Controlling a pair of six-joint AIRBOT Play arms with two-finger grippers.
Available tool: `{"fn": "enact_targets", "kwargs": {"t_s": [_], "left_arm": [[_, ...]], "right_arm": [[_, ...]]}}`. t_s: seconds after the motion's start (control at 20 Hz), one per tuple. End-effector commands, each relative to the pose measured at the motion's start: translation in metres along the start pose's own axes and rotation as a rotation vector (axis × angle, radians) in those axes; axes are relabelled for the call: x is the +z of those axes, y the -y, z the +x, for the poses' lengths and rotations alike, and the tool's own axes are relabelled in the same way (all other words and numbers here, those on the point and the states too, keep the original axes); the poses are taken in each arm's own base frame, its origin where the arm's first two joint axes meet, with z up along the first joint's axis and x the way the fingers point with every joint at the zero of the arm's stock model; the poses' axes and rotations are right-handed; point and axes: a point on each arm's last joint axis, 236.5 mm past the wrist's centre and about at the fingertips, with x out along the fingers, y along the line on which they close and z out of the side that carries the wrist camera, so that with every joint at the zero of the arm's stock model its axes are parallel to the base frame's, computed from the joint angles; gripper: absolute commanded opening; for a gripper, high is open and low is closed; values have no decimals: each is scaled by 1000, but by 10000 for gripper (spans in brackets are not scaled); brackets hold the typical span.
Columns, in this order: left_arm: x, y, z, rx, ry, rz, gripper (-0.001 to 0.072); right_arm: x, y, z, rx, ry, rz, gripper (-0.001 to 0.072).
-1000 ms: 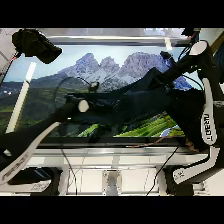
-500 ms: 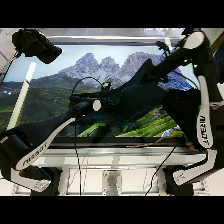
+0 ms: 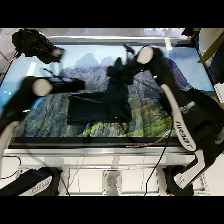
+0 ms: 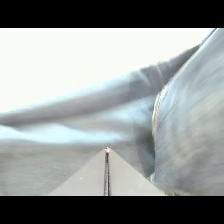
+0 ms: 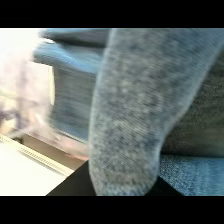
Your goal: Fold the clothes and pants, and hang the long-sleeved shirts on hangers.
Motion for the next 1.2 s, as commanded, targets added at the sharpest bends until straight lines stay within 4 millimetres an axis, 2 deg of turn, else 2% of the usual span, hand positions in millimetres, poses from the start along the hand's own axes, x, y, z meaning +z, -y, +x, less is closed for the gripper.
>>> {"fn": "enact_targets", "kwargs": {"t_s": [0.0,0.05,0.15,0.25,0.3,0.4,0.45,0.55,0.6,0.7,0.8,0.95,1.05,1.15], "left_arm": [[39,-48,-97,127,205,-13,14],[44,-56,-118,154,247,-21,15],[47,-69,-148,193,301,-45,15],[45,-81,-164,229,315,-68,15],[41,-89,-167,251,304,-77,14],[31,-99,-165,281,265,-89,15],[28,-101,-162,284,254,-93,15],[21,-103,-153,284,230,-103,15],[18,-105,-148,285,217,-110,14],[13,-108,-140,286,194,-125,14],[11,-109,-136,283,182,-129,14],[11,-108,-136,280,182,-131,14],[11,-107,-135,277,181,-133,14],[9,-107,-135,276,176,-149,14]], "right_arm": [[-5,-76,38,146,108,-55,446],[-13,-91,47,171,108,-70,460],[-33,-106,58,183,76,-104,457],[-44,-107,56,168,46,-180,456],[-47,-93,48,119,15,-219,457],[-49,-37,21,-77,-73,-277,457],[-43,2,0,-213,-97,-294,457],[-22,79,-49,-479,-97,-274,457],[-10,111,-71,-564,-83,-227,456],[8,152,-87,-566,-65,-116,456],[18,176,-81,-419,-69,25,457],[25,180,-52,-19,-136,211,472],[20,205,-30,65,-183,258,660],[-4,230,2,69,-284,307,665]]}}
